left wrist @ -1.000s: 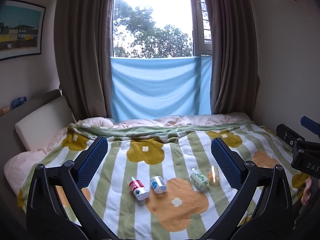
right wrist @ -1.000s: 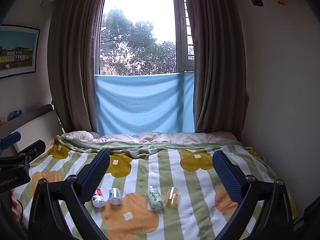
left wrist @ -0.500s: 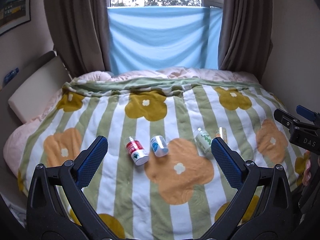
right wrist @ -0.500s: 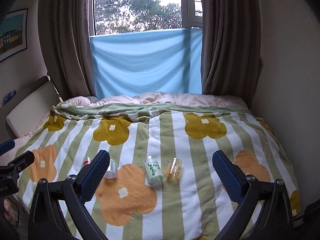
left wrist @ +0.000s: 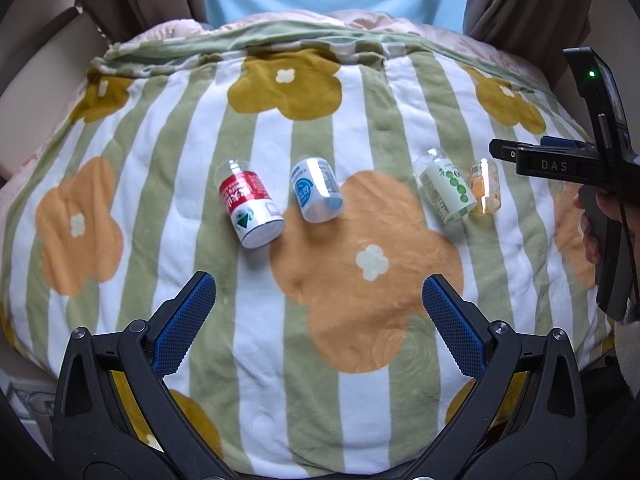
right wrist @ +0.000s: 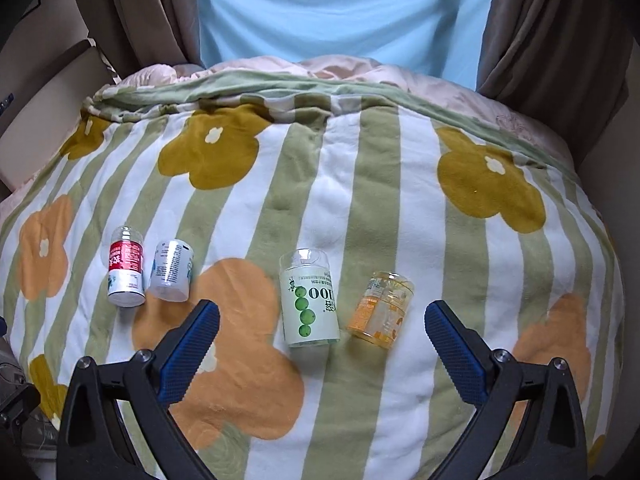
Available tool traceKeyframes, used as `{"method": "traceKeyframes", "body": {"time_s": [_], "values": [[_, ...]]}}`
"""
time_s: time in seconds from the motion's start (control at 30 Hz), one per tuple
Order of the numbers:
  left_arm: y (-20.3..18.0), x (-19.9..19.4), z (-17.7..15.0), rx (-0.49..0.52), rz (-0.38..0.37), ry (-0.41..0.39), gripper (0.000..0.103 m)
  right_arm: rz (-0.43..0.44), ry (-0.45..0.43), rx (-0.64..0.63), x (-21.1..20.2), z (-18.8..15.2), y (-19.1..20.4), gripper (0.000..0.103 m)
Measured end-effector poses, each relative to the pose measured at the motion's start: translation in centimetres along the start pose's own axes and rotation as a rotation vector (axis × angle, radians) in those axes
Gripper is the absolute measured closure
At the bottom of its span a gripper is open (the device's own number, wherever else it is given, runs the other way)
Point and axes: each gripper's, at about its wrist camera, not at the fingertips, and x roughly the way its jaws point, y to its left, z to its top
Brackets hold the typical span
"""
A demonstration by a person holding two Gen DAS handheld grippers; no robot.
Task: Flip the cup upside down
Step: 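Move the right tool down and close it on the green-dotted clear cup, then lift the clear cup with the right tool and carry it toward the left tool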
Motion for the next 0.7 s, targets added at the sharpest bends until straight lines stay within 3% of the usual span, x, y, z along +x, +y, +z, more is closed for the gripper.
{"method": "traceKeyframes", "body": {"time_s": [0.23, 0.37, 0.5, 0.6, 0.7], "values": [[1.3, 4.4, -2.7, -0.081, 0.021, 0.073, 0.000, 0.035, 0.152, -0.092, 11.6, 2.0, 1.2, 0.002], [1.9, 5.3, -4.5, -0.105, 0.026, 0.110, 0.000, 0.043, 0.257, -0.150, 16.4, 2.2, 2.2, 0.022], [2.5, 5.6, -5.4, -0.118, 0.028, 0.130, 0.000, 0.044, 0.310, -0.171, 18.8, 1.9, 2.7, 0.030], [3.1, 5.6, -5.5, -0.137, 0.027, 0.133, 0.000, 0.033, 0.322, -0.189, 19.5, 1.8, 2.8, 0.045], [3.6, 5.3, -5.5, -0.153, 0.024, 0.129, 0.000, 0.044, 0.319, -0.187, 19.4, 2.1, 2.7, 0.045]]}}
